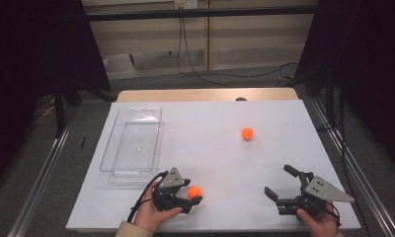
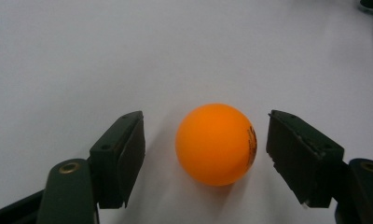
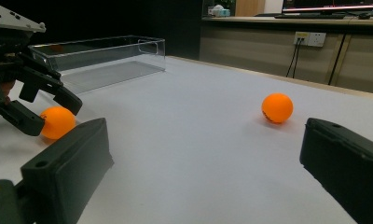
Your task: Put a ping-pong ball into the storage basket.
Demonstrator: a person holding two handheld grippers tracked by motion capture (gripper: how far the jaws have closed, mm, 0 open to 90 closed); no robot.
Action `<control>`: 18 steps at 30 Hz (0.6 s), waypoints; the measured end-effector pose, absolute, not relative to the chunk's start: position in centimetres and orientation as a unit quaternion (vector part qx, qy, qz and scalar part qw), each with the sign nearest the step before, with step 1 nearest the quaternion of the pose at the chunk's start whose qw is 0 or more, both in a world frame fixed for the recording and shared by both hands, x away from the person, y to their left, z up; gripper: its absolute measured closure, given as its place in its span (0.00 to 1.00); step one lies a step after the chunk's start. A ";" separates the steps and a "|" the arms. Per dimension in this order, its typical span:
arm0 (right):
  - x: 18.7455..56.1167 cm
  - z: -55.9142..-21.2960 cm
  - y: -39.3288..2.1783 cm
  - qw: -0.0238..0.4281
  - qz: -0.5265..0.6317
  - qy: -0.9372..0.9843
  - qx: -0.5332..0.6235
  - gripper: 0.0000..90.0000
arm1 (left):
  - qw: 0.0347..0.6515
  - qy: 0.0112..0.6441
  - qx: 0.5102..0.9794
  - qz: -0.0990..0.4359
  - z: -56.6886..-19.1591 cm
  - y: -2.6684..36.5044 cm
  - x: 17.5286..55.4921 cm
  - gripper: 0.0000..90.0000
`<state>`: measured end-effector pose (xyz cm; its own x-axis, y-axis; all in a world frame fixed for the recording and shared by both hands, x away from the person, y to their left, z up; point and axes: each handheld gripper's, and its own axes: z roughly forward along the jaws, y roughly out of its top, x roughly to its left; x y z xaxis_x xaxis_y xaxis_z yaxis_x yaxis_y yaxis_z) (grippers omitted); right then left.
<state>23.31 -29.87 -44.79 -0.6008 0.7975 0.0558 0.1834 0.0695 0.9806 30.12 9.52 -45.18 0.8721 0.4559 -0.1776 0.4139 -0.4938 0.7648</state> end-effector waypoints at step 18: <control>23.3 -44.8 -29.9 0.265 0.580 0.681 0.361 0.02 | 0.420 0.250 0.873 0.011 -45.4 9.1 30.2 0.40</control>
